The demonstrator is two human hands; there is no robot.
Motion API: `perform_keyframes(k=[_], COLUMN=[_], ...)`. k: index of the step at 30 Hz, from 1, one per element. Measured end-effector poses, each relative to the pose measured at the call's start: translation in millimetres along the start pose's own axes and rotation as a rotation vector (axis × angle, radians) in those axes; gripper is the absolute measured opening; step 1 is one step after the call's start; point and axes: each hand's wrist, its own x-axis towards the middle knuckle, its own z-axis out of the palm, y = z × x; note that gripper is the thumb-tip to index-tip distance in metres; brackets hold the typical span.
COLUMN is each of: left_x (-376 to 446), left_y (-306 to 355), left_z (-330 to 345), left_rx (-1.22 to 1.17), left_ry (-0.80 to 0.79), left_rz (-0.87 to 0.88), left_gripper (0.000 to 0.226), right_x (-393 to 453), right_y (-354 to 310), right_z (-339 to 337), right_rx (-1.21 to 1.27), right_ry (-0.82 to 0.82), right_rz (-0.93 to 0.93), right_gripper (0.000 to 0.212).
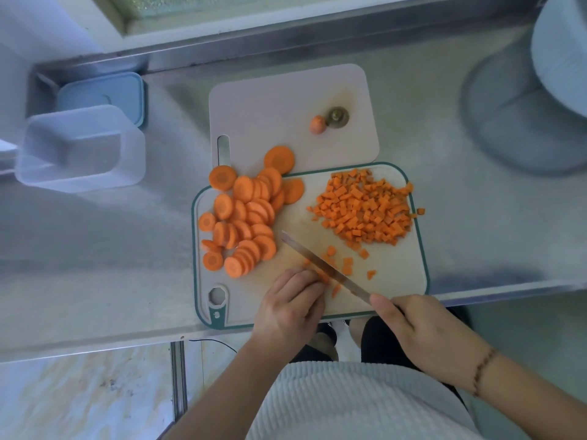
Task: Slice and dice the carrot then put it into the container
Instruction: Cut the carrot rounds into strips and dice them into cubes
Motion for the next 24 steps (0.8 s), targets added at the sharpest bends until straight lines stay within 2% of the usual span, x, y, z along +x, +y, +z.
perform_keyframes(k=[5,13,15,20,24], left_x=[-4.2,1.0,-0.2,-6.1,-13.2], left_y=[1.1,2.2,0.2,0.7,-1.5], left_z=[-2.2,1.1,1.4,-0.2,-0.9], left_rx=[0.018,0.001,0.0,0.011,0.072], left_ry=[0.022,0.079,0.078,0.058,0.077], left_rz=[-0.013,-0.043,-0.032,-0.007,-0.048], left_gripper=[0.007,0.007,0.004,0.003,0.006], right_x=[-12.2,-7.0,0.2,1.3,-15.1], right_y=[1.3,-4.3,-11.7,-7.2,0.2], right_z=[1.7,14.6,16.5,5.4,3.3], right_rx=[-0.012,-0.222,-0.251,-0.06,-0.048], right_ry=[0.017,0.01,0.001,0.021,0.045], right_rz=[-0.059,-0.001,0.002,-0.029,-0.061], right_gripper=[0.059,0.082,0.079,0.065,0.06])
